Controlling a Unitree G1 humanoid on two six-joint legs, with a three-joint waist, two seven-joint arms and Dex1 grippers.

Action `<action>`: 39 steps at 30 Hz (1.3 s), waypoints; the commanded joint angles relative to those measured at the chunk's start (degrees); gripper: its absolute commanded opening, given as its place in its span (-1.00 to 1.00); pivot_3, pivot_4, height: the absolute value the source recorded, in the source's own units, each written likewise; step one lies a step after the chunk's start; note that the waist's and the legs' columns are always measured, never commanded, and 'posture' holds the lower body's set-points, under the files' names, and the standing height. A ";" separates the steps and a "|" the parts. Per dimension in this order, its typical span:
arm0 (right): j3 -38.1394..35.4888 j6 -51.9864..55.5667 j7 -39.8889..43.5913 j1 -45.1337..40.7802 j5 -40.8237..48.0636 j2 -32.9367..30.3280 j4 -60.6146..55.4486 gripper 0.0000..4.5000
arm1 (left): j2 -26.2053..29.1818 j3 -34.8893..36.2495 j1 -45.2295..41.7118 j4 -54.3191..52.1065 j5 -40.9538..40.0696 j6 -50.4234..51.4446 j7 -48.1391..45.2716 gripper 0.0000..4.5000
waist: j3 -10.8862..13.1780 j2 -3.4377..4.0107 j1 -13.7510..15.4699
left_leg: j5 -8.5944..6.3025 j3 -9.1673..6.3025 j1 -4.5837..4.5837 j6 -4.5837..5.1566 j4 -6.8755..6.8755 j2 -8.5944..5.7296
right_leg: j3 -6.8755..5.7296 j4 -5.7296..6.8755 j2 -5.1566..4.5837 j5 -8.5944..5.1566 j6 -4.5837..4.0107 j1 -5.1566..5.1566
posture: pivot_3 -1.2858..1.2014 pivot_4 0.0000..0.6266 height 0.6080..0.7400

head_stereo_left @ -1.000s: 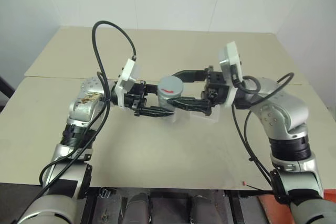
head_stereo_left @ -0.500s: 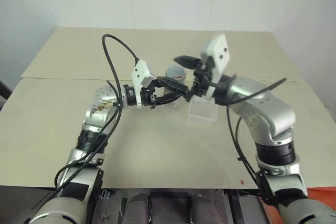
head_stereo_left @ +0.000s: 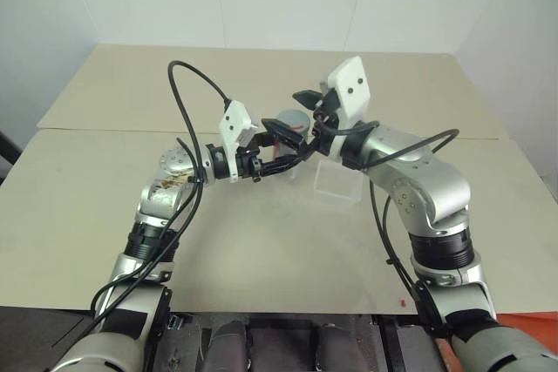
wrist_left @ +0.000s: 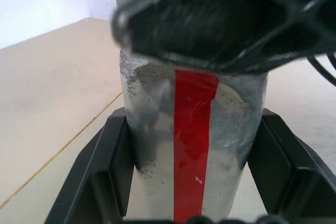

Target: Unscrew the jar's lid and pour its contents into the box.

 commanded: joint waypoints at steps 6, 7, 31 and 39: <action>-1.01 0.30 1.03 0.46 0.18 -0.48 -2.24 0.99 | 0.45 0.85 -0.58 -1.39 -0.83 -0.65 -0.09 0.20 | 0.00 0.00 -0.09 | 0.00 0.00 0.00 0.00 0.00 0.00 | 0.00 -0.01 0.00 0.00 0.00 0.00 | 0.03 -0.52 1.00; -1.09 0.32 1.10 0.45 0.20 -0.49 -2.18 0.99 | 0.47 0.83 -0.56 -1.48 -0.86 -0.60 -0.15 0.20 | 0.00 0.00 -0.10 | 0.00 0.00 0.01 0.00 0.00 0.00 | 0.00 -0.02 0.00 0.00 0.00 0.00 | 0.03 -0.52 1.00; -2.04 -1.21 5.37 0.81 2.31 -0.75 -2.12 0.27 | 2.28 0.50 0.39 -2.20 -1.71 -0.64 -3.20 0.20 | 0.00 0.00 -0.23 | 0.00 -0.01 0.00 0.00 -0.01 0.00 | -0.01 -0.02 0.00 0.00 0.00 0.00 | 0.03 -0.52 1.00; -3.19 -6.22 31.24 2.95 12.69 -9.26 0.16 0.27 | 5.91 2.18 0.68 -3.26 -9.13 -1.92 -18.26 0.20 | 0.01 0.01 -0.16 | -0.02 0.01 0.00 0.03 -0.01 0.00 | 0.00 -0.09 0.00 0.00 0.00 0.01 | 0.03 -0.52 1.00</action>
